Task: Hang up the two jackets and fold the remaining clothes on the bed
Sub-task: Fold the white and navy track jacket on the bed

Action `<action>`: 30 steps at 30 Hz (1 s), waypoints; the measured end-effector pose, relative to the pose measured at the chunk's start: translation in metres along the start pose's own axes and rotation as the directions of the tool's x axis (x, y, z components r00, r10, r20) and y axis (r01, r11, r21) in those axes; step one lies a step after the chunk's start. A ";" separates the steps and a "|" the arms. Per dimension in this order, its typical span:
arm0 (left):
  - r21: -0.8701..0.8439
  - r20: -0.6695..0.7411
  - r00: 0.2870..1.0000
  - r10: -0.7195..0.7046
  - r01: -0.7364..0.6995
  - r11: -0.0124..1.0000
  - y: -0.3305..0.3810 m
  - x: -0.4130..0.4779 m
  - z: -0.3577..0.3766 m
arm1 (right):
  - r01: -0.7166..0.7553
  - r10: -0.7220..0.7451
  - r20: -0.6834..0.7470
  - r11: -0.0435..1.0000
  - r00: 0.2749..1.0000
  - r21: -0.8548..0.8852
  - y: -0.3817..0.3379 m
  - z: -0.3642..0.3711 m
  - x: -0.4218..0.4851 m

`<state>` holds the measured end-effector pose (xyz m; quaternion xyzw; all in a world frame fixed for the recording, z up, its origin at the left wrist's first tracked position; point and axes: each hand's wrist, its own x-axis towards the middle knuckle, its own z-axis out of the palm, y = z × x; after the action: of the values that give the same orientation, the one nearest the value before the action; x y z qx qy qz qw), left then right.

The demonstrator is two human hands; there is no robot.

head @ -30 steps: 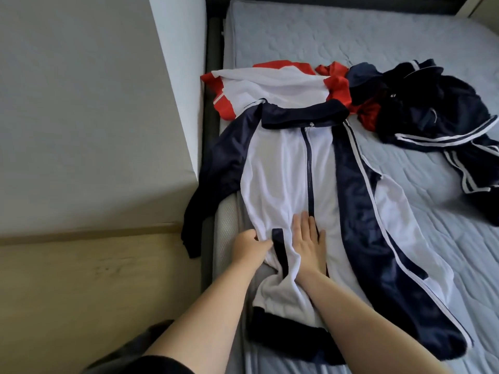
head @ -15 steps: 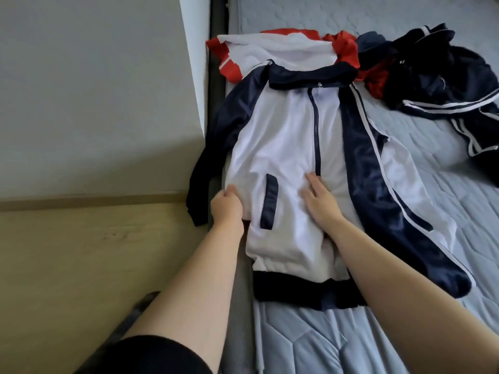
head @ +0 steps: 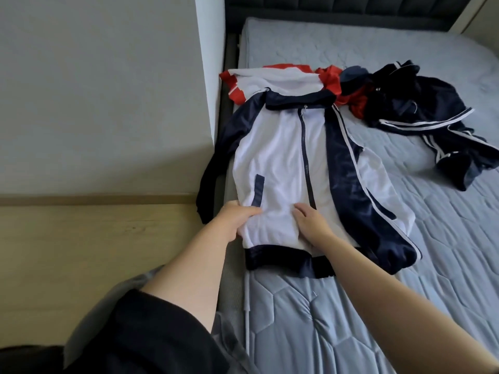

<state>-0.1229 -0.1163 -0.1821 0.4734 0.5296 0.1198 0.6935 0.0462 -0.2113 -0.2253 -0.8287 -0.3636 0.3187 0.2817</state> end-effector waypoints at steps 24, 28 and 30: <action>0.782 0.620 0.725 0.301 -0.541 -0.309 -0.071 -0.023 0.119 | -0.478 0.300 -0.383 0.384 0.874 -0.790 0.090 -0.163 -0.037; 0.781 0.609 0.748 0.265 -0.507 -0.364 -0.069 -0.021 0.127 | -0.611 0.223 -0.571 0.361 0.790 -0.704 0.116 -0.197 -0.041; 0.771 0.620 0.734 0.276 -0.506 -0.387 -0.070 -0.021 0.129 | -0.544 0.189 -0.524 0.480 0.830 -0.688 0.121 -0.182 -0.043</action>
<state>-0.0454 -0.2356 -0.2250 0.9795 0.1589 -0.1217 0.0218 0.2080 -0.3574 -0.1803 -0.9655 -0.2165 0.0016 -0.1451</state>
